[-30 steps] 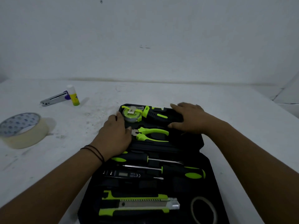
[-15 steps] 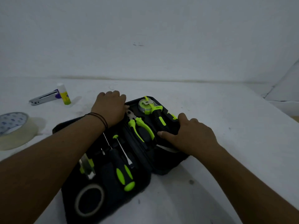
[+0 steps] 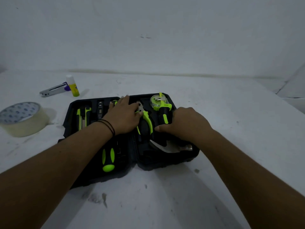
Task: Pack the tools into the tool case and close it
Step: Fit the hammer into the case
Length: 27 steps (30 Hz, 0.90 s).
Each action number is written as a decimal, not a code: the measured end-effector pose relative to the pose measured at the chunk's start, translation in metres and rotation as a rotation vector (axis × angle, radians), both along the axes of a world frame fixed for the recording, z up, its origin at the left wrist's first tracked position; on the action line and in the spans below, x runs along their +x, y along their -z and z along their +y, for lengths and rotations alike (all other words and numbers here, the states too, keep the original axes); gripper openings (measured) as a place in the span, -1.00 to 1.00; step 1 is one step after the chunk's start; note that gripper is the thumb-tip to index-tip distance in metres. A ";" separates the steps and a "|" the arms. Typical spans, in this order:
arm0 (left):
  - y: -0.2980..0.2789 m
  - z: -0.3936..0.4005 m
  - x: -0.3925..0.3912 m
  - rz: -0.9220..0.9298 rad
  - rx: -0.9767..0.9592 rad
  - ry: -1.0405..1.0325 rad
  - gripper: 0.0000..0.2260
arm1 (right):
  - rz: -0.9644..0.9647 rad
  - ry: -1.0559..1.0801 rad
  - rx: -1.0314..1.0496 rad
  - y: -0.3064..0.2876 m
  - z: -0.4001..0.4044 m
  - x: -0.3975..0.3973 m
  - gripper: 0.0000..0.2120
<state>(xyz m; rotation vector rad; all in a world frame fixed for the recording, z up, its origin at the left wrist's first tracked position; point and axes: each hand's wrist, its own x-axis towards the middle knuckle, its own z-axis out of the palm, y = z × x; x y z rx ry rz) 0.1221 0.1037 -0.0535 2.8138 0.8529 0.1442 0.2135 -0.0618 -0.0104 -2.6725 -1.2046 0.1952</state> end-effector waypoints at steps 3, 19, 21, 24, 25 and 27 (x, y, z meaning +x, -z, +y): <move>-0.001 0.002 -0.004 0.000 -0.027 0.012 -0.63 | 0.090 0.024 0.003 -0.004 0.004 0.006 -0.51; -0.047 -0.042 -0.022 -0.709 -0.722 0.037 -0.68 | 0.347 0.203 0.598 -0.068 -0.003 0.016 -0.72; -0.055 -0.051 -0.025 -0.728 -1.034 0.062 -0.67 | 0.376 0.205 0.653 -0.073 -0.002 0.016 -0.71; -0.059 -0.059 -0.026 -0.714 -1.130 0.097 -0.62 | 0.481 0.225 0.687 -0.070 -0.001 0.014 -0.77; -0.058 -0.060 -0.028 -0.719 -1.159 0.097 -0.62 | 0.558 0.236 0.701 -0.068 -0.001 0.012 -0.80; -0.054 -0.063 -0.028 -0.674 -1.216 0.076 -0.61 | 0.765 0.222 0.747 -0.061 -0.001 0.009 -0.83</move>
